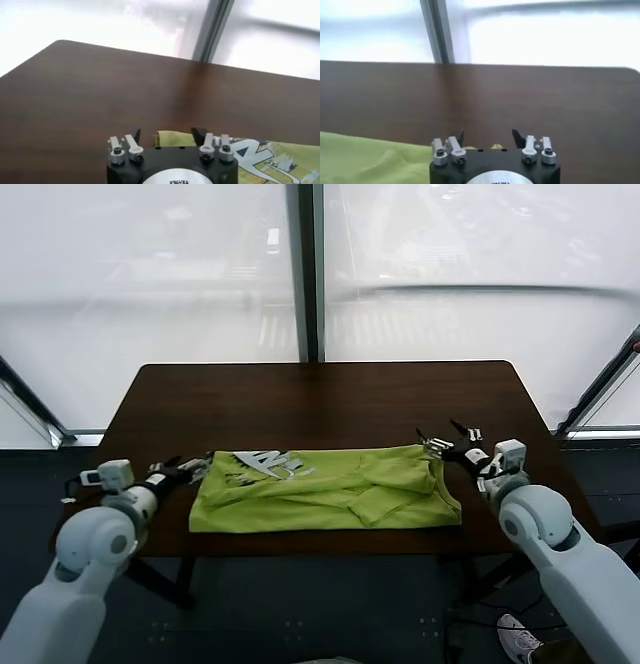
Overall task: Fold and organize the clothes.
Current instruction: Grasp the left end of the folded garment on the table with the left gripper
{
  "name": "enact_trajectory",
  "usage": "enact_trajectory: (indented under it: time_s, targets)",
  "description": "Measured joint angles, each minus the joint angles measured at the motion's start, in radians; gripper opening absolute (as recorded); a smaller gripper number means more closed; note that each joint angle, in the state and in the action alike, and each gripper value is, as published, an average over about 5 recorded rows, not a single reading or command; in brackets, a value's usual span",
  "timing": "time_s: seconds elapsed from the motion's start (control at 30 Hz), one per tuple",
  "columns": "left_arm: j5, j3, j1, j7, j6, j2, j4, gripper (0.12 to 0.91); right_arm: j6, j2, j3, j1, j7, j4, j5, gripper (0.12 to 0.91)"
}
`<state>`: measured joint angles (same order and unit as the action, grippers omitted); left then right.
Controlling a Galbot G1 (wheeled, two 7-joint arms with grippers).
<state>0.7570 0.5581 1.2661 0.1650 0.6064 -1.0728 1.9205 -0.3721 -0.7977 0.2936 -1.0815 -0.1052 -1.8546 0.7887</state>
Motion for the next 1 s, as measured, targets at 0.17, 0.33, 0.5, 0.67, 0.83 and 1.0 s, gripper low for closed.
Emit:
enact_trajectory:
  time_s: [0.17,0.33,0.5,0.67,0.83,1.0]
  targets:
    - [0.09,0.028,0.027,0.042,0.043,0.056,0.053,0.88,0.264,0.024,0.018,-0.081,0.05,-0.021,-0.072,0.905]
    - [0.305,0.058,0.039,0.067,0.125,0.152,0.084,0.906,0.525,0.023,0.09,-0.194,0.1,-0.056,-0.104,0.907]
    - [0.505,0.074,0.056,0.0,0.13,0.257,0.066,0.907,0.627,0.013,0.19,-0.312,0.106,-0.093,-0.105,0.907]
    - [0.576,0.057,0.062,-0.059,0.13,0.342,0.012,0.907,0.656,0.001,0.263,-0.401,0.104,-0.116,-0.109,0.907]
    - [0.62,0.04,0.065,-0.074,0.13,0.386,-0.046,0.907,0.661,-0.009,0.282,-0.432,0.102,-0.12,-0.121,0.907]
    - [0.666,0.039,0.083,-0.075,0.13,0.409,-0.075,0.907,0.656,-0.018,0.274,-0.427,0.099,-0.119,-0.129,0.907]
